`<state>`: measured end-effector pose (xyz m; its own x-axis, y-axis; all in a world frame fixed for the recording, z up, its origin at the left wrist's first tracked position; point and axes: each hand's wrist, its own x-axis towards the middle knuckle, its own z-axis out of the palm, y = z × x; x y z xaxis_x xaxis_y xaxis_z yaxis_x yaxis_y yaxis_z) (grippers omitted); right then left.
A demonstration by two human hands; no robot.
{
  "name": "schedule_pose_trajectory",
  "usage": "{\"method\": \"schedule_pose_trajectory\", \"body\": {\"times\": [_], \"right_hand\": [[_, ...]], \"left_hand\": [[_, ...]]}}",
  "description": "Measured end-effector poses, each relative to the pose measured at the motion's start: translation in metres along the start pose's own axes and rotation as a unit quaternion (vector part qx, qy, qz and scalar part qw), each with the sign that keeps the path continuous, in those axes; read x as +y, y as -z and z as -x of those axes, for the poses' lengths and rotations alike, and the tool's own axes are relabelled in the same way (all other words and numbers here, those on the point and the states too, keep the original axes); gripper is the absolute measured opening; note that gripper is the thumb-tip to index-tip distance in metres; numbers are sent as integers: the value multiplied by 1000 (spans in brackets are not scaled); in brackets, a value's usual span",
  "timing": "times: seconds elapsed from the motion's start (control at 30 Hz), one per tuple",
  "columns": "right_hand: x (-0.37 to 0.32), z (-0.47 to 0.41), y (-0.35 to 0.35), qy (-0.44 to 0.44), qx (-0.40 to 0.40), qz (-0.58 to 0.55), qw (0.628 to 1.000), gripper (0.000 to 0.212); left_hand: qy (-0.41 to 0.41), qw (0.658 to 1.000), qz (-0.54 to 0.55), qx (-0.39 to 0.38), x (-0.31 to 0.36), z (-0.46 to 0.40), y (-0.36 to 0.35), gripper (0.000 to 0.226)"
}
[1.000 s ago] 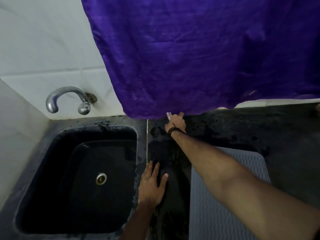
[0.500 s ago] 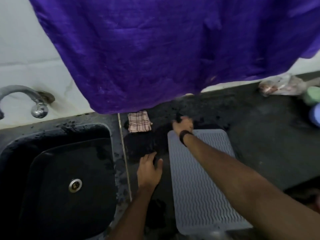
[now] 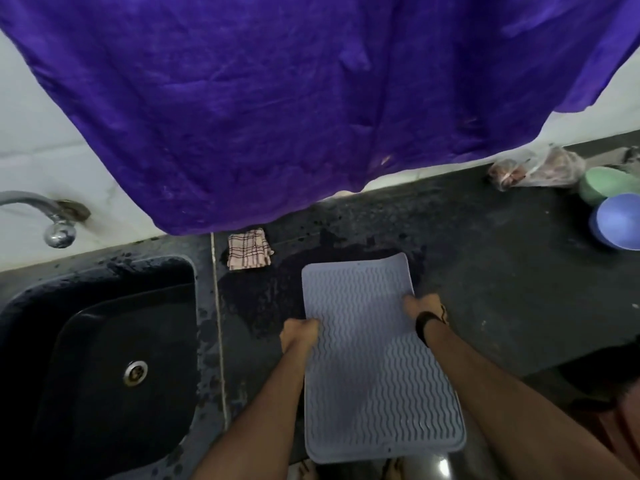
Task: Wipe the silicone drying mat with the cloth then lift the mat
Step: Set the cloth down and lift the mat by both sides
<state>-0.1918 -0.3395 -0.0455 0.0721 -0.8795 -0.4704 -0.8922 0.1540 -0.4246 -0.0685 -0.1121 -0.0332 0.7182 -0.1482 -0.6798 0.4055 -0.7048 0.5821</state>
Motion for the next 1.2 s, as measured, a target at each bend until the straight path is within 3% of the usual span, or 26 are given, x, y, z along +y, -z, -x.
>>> {"method": "schedule_pose_trajectory", "body": {"times": [0.07,0.13,0.23,0.33,0.5,0.6,0.7,0.77,0.83,1.0,1.2], "right_hand": [[3,-1,4,61,-11,25,998,44],[5,10,8,149,34,60,986,32],[4,33,12,293,86,96,947,23],[-15,56,15,355,56,72,930,22],[-65,87,7,380,14,12,925,26],[-90,96,-13,325,-72,-7,943,32],[-102,97,-37,230,-191,18,954,41],[-93,101,-50,209,-228,69,948,31],[-80,104,-62,216,-202,89,951,17],[-69,113,-66,239,-126,50,962,11],[-67,115,-63,244,-105,48,963,15]], "left_hand": [[-10,1000,-22,12,1,7,-2,22],[-49,995,-75,40,-1,14,-3,22],[-116,980,-133,89,-12,24,-3,23],[-164,977,-68,116,-21,34,13,18],[-197,965,21,170,-45,34,78,14],[-179,966,14,188,-52,19,123,13],[-60,984,-21,167,-58,-7,148,27],[22,989,-83,118,-75,-20,152,31],[51,991,-93,81,-90,-22,149,30],[22,995,-20,97,-88,-15,148,12],[6,997,-46,67,-84,-12,151,22]]}}
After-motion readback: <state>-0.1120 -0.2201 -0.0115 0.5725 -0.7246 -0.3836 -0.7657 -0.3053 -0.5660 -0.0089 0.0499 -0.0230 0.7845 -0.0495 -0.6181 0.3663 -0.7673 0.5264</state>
